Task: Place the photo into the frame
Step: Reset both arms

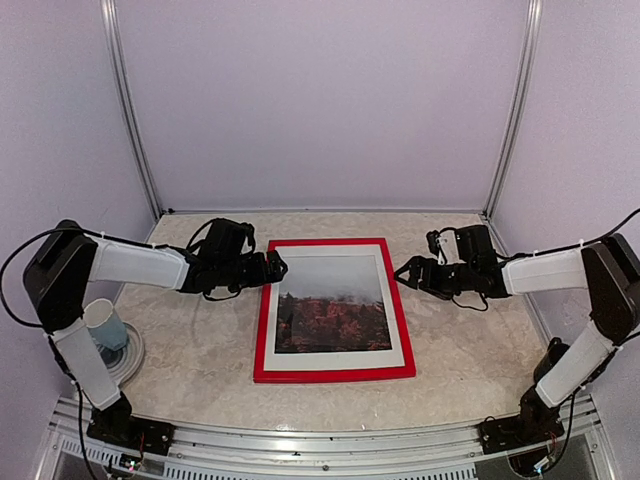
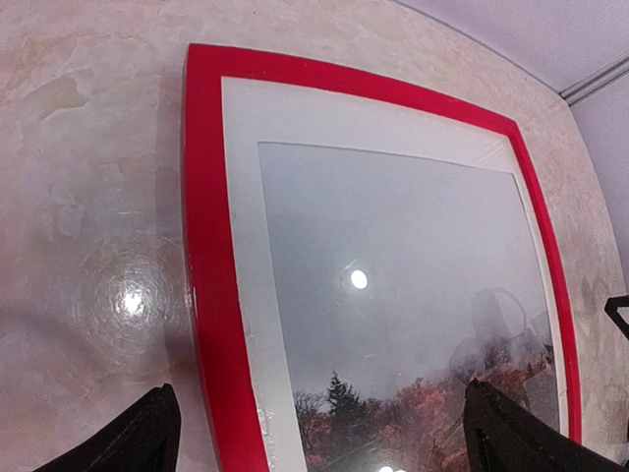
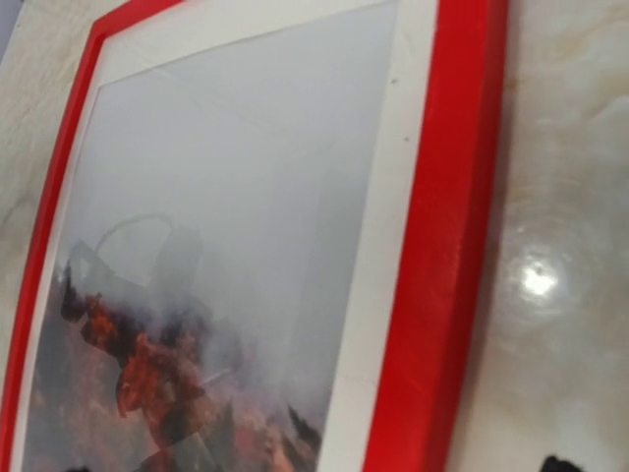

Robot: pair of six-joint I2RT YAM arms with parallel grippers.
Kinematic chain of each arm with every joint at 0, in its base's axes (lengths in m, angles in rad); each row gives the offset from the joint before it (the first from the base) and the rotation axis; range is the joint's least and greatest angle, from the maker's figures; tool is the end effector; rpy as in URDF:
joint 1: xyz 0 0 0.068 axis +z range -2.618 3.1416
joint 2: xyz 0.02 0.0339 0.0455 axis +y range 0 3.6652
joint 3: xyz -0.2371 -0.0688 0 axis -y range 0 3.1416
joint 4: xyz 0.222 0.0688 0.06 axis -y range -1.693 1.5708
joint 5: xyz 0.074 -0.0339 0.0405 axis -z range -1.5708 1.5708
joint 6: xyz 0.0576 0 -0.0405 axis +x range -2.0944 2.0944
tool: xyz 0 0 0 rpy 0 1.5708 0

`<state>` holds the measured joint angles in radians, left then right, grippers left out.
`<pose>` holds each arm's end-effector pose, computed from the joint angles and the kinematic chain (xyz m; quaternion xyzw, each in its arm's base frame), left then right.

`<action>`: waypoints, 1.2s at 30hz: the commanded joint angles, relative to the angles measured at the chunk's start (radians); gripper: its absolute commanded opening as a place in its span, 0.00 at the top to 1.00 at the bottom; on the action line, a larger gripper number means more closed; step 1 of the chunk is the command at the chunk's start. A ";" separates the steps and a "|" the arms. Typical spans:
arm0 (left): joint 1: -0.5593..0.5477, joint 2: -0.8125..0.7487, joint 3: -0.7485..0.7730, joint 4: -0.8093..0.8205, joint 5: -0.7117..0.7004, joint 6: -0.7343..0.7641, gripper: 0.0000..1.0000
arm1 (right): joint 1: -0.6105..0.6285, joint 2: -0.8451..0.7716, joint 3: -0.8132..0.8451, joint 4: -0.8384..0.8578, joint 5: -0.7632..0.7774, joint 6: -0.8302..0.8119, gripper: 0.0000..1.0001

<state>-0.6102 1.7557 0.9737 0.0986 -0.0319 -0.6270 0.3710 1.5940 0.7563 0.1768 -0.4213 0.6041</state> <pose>0.3005 -0.2079 0.1496 -0.0144 0.9030 -0.2372 0.3580 0.2883 0.1374 0.1480 0.0109 0.8832 0.3672 0.2916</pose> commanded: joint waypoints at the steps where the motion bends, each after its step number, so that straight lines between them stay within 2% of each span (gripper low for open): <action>1: -0.029 -0.107 -0.011 -0.031 -0.097 0.030 0.01 | 0.008 -0.115 -0.018 -0.107 0.105 -0.061 0.01; 13: -0.094 -0.463 -0.092 -0.211 -0.315 0.093 0.01 | 0.010 -0.549 -0.075 -0.353 0.410 -0.277 0.01; 19: -0.067 -0.624 -0.128 -0.282 -0.345 0.135 0.01 | 0.010 -0.760 -0.142 -0.356 0.486 -0.427 0.01; 25: -0.029 -0.860 -0.305 -0.188 -0.349 0.247 0.01 | 0.009 -0.953 -0.281 -0.277 0.489 -0.475 0.01; 31: 0.029 -1.136 -0.483 -0.138 -0.381 0.309 0.01 | 0.008 -1.011 -0.301 -0.314 0.585 -0.509 0.01; 36: 0.082 -1.284 -0.546 -0.196 -0.426 0.318 0.01 | -0.017 -1.038 -0.323 -0.296 0.568 -0.470 0.01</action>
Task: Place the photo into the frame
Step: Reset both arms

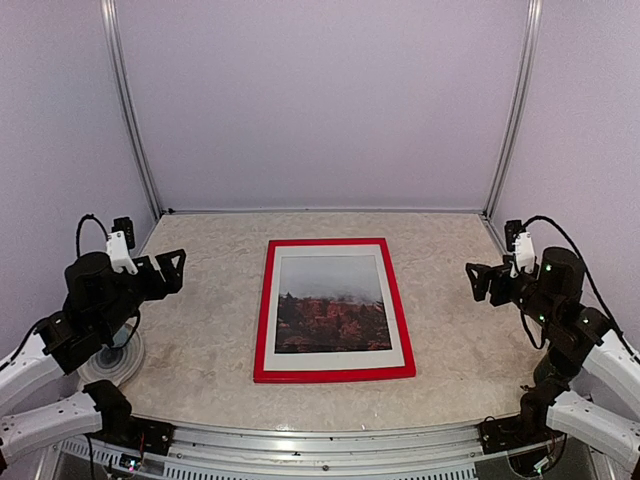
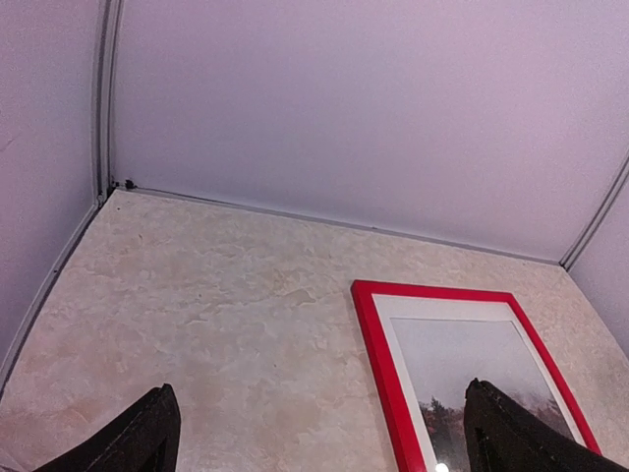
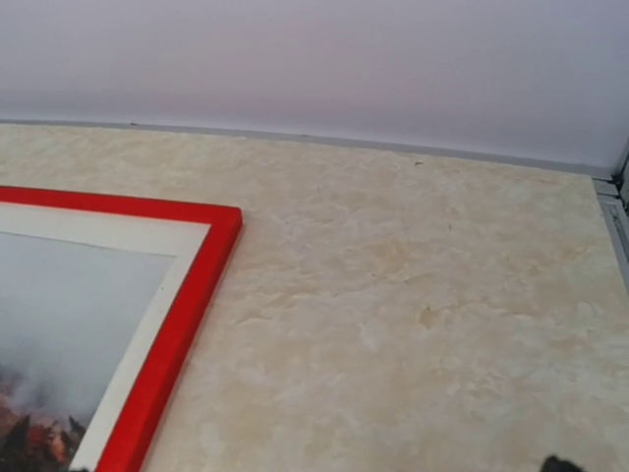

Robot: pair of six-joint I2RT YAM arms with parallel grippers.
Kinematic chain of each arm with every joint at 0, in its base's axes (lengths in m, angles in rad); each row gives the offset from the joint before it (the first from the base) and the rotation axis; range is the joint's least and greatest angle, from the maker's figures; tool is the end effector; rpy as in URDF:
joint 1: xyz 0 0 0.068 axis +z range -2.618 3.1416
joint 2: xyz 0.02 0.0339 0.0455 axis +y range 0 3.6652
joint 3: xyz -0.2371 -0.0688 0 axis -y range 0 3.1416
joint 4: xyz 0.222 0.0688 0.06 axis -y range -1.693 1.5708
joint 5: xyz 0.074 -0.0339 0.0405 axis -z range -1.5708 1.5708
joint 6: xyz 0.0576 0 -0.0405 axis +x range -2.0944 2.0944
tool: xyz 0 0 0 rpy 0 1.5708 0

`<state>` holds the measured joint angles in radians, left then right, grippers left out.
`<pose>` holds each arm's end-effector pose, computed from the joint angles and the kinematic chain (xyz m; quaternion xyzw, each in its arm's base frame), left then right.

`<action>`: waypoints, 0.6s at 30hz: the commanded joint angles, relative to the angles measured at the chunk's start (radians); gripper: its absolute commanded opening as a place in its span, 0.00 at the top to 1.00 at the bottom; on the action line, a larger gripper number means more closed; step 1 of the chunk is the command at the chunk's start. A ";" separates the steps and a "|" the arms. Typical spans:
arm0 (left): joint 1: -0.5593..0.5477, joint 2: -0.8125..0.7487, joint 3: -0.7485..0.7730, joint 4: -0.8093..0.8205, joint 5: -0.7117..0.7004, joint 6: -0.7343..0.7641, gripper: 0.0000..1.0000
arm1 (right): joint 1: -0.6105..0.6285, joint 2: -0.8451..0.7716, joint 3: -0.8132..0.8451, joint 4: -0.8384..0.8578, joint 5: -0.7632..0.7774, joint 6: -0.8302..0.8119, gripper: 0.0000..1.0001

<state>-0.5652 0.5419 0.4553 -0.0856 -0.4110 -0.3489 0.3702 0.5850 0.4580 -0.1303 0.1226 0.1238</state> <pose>0.1543 -0.0706 0.2546 -0.0497 0.7590 -0.1379 0.6344 0.1675 0.0575 0.2424 -0.0600 0.7891 0.1019 0.6028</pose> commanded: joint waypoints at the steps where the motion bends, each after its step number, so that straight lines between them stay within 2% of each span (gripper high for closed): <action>1: 0.049 -0.092 -0.030 -0.029 -0.050 0.040 0.01 | -0.028 -0.040 -0.028 0.006 0.036 0.017 0.01; 6: 0.150 -0.176 -0.044 -0.093 -0.045 0.067 0.01 | -0.143 -0.111 -0.041 -0.002 0.039 0.048 0.01; 11: 0.280 -0.249 -0.088 -0.035 0.022 0.087 0.01 | -0.385 -0.067 -0.026 -0.006 -0.154 0.083 0.01; 14: 0.373 -0.197 -0.090 -0.001 0.139 0.091 0.01 | -0.413 -0.038 -0.026 0.004 -0.192 0.070 0.01; 16: 0.386 -0.164 -0.099 0.025 0.154 0.091 0.01 | -0.412 -0.037 -0.026 -0.008 -0.166 0.024 0.01; 18: 0.408 -0.144 -0.112 0.049 0.227 0.091 0.01 | -0.412 -0.069 -0.039 0.002 -0.198 -0.022 0.01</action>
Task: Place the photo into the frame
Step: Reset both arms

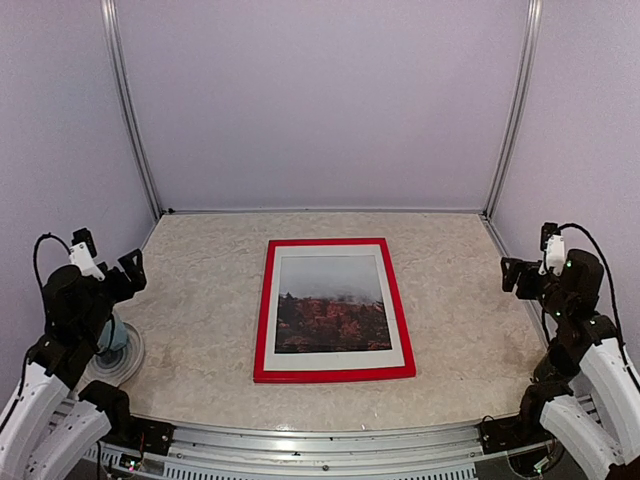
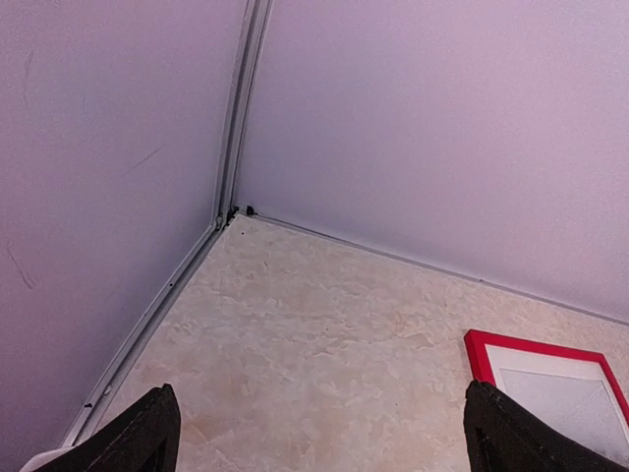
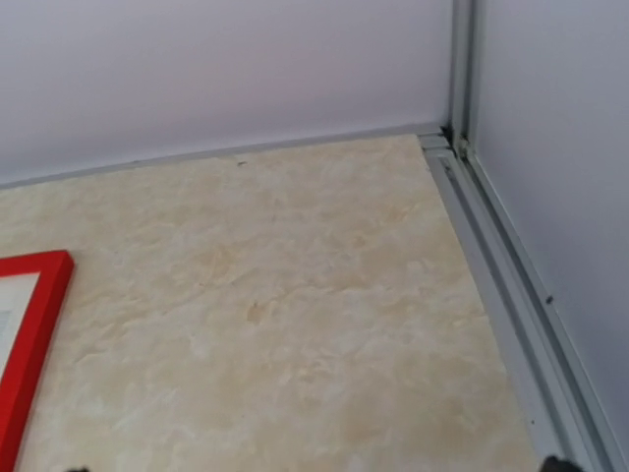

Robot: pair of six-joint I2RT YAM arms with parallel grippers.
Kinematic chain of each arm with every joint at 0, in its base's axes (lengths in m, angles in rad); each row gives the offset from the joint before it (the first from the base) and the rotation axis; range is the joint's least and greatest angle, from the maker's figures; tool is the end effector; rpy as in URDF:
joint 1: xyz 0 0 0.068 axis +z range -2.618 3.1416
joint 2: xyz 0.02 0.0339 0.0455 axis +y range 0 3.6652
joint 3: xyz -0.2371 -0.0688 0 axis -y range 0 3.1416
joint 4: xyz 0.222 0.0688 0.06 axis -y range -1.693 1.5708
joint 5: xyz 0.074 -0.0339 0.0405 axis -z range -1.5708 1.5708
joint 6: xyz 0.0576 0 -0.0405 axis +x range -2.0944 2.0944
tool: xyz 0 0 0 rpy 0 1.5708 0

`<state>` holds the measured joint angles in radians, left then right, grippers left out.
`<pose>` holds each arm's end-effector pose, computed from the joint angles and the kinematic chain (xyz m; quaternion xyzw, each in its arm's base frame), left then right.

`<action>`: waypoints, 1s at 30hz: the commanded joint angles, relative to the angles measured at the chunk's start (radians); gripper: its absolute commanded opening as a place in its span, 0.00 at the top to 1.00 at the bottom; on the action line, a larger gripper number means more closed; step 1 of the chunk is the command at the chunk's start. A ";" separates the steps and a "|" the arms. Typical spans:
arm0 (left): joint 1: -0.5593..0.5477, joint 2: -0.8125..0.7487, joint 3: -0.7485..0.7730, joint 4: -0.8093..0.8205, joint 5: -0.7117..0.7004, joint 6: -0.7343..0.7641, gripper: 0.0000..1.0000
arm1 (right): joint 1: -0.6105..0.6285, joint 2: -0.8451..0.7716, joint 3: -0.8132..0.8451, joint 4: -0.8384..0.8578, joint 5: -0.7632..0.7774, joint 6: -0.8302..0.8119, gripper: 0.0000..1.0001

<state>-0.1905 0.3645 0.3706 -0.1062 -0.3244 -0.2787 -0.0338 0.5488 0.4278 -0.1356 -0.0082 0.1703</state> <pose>0.1489 -0.0100 0.2465 -0.1405 0.7264 -0.0374 0.6717 0.1725 -0.0054 0.2366 0.0782 0.7879 0.0449 0.6092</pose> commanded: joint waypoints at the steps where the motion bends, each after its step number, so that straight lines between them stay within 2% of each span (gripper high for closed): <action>1: 0.042 0.041 -0.032 0.084 0.175 0.017 0.01 | -0.008 -0.052 -0.019 0.018 -0.079 -0.081 0.01; 5: 0.048 0.053 -0.030 0.099 0.230 0.034 0.01 | -0.008 -0.107 -0.033 0.024 -0.023 -0.076 0.01; 11: 0.048 0.051 -0.023 0.087 0.213 0.029 0.01 | -0.008 -0.080 0.007 0.014 -0.139 -0.109 0.01; 16: 0.048 0.061 -0.019 0.083 0.218 0.024 0.01 | -0.008 -0.045 0.048 -0.017 -0.003 -0.060 0.01; 19: 0.048 0.068 -0.015 0.080 0.217 0.022 0.01 | -0.008 -0.052 0.069 -0.031 0.000 -0.073 0.01; 21: 0.048 0.068 -0.015 0.080 0.217 0.022 0.01 | -0.008 -0.065 0.074 -0.043 0.065 -0.035 0.01; 26: 0.048 0.074 -0.012 0.074 0.210 0.022 0.01 | -0.008 -0.111 0.057 -0.036 0.011 -0.065 0.01; 30: 0.048 0.074 -0.010 0.071 0.210 0.020 0.01 | -0.008 -0.115 0.062 -0.044 0.063 -0.041 0.01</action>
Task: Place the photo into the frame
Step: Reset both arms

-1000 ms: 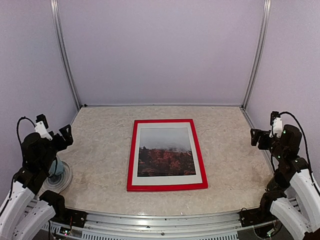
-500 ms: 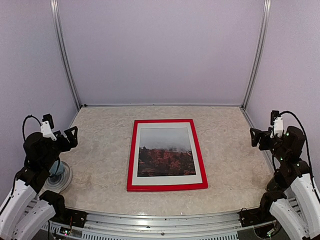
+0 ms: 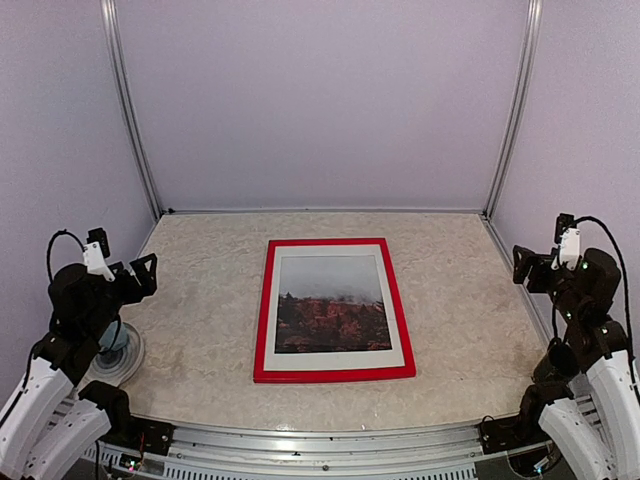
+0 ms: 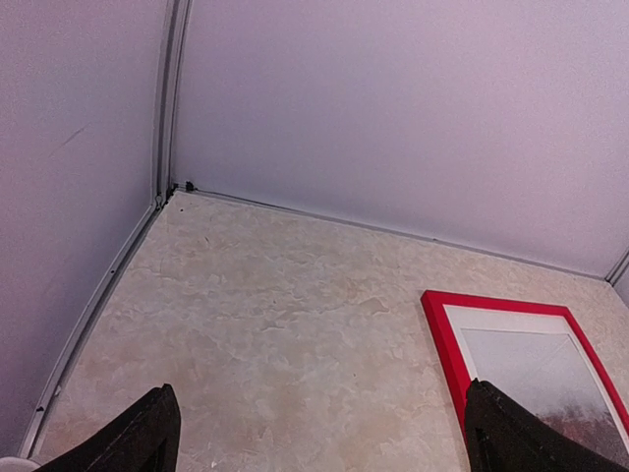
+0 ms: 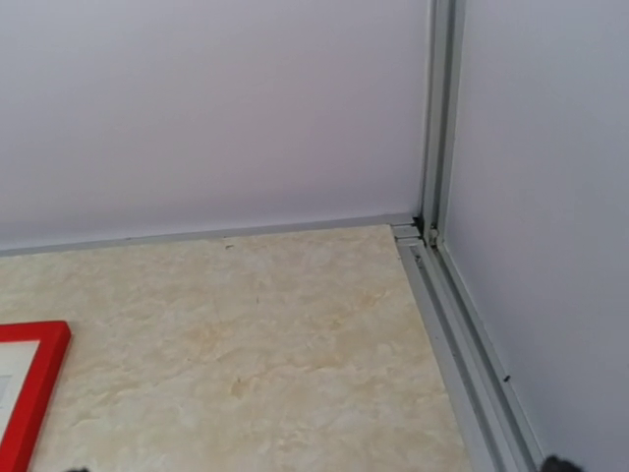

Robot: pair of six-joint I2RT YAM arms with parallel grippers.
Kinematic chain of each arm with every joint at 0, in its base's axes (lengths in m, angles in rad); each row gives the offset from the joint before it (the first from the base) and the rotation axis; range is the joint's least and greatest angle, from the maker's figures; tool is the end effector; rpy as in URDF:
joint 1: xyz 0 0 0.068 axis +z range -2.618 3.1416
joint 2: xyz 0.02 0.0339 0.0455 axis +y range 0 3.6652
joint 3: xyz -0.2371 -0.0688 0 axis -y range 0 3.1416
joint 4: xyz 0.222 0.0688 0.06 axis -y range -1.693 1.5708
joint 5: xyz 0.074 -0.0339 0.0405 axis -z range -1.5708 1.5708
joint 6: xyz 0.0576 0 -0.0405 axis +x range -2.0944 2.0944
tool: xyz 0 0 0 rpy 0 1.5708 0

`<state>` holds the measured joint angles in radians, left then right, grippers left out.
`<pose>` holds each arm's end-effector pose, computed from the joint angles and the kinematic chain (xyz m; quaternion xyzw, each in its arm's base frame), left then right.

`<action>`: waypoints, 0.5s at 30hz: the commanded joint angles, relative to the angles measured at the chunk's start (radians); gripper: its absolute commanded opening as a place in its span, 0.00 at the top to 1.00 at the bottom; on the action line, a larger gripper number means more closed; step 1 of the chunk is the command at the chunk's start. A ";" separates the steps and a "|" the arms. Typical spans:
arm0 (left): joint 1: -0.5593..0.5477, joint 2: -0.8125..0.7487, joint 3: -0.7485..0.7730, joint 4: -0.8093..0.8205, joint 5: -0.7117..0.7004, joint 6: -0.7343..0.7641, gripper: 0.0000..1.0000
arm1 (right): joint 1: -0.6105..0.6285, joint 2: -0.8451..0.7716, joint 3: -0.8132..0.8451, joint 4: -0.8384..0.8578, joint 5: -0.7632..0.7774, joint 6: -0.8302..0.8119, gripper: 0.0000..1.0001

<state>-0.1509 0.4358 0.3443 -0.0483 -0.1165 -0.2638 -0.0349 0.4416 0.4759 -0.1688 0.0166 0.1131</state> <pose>0.1607 -0.0177 0.2348 -0.0806 0.7501 -0.0918 0.6499 0.1557 -0.0064 0.2648 0.0611 0.7505 0.0195 0.6577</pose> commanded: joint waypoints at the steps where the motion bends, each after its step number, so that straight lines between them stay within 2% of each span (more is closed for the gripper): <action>1: 0.008 0.003 0.016 0.014 0.002 0.005 0.01 | -0.007 -0.006 0.016 -0.013 0.044 0.020 0.01; 15: 0.008 0.004 0.019 0.007 -0.001 0.000 0.01 | -0.007 0.057 0.028 -0.022 -0.009 0.011 0.01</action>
<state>-0.1509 0.4389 0.3443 -0.0483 -0.1165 -0.2642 -0.0349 0.4881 0.4759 -0.1806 0.0219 0.1238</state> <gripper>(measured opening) 0.989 0.992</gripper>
